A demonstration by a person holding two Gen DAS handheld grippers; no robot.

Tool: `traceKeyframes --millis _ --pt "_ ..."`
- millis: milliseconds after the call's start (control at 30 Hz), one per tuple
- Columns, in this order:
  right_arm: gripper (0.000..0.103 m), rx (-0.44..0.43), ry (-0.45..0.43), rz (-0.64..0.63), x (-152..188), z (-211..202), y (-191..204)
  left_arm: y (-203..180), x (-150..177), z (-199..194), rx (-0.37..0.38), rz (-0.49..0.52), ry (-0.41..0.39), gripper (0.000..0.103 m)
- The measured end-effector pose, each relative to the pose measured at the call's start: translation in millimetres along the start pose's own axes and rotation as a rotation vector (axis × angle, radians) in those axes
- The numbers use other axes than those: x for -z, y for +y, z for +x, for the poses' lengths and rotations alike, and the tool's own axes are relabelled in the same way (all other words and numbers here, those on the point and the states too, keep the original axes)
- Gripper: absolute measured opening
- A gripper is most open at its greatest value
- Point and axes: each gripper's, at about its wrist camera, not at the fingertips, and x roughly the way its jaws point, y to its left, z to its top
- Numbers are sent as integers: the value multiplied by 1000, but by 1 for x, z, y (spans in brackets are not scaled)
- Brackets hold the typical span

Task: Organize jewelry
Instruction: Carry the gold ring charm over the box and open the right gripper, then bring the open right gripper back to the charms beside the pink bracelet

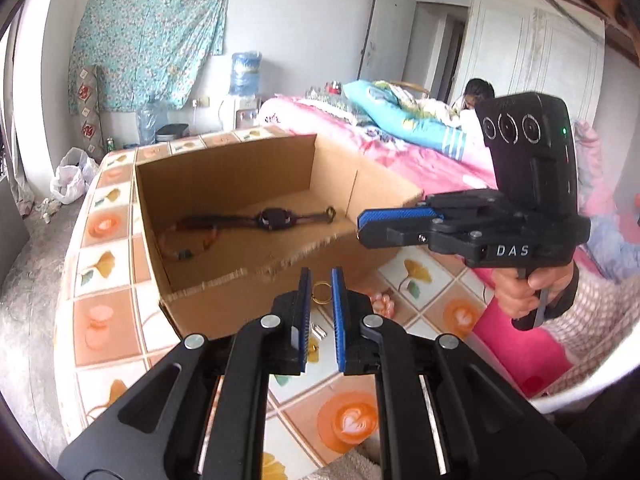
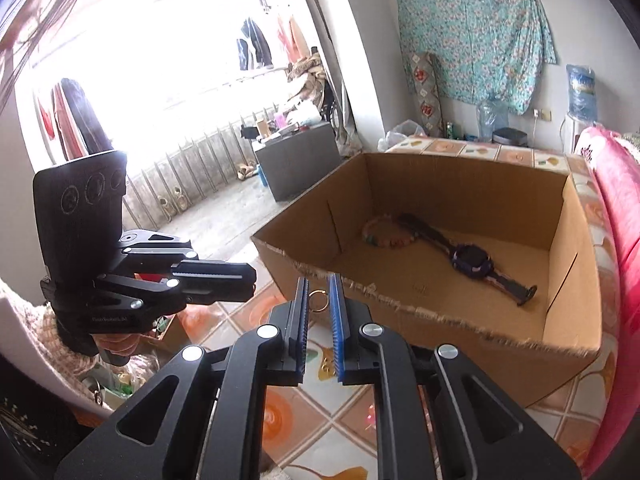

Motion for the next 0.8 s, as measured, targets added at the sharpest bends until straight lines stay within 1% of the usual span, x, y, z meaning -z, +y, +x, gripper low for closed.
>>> traceKeyframes --millis 33,100,200,267,333,400,467,533,600,800 --pt "11 19 -7 -1 -7 0 -3 4 -9 4 -8 -9 -3 9" --pt "11 56 16 15 -18 9 -15 16 -23 20 -35 -33 24 9" --pt "11 95 100 97 -31 33 -41 38 -37 56 -41 -105 113 9" --pt "11 116 153 160 -37 50 -59 53 -42 75 -64 -130 169 9" --pt "11 126 206 199 -41 65 -74 58 -44 89 -71 -133 199 9" --pt "11 132 230 245 -43 75 -85 62 -48 103 -75 -134 221 9" --pt "12 134 236 266 -45 80 -92 67 -49 110 -99 -144 237 10" --pt "12 141 233 273 -46 80 -97 70 -51 113 -99 -155 233 10" --pt "12 144 222 275 -46 76 -96 71 -52 114 -117 -163 222 11" --pt "12 155 199 287 -49 66 -101 77 -57 115 -109 -194 189 11"
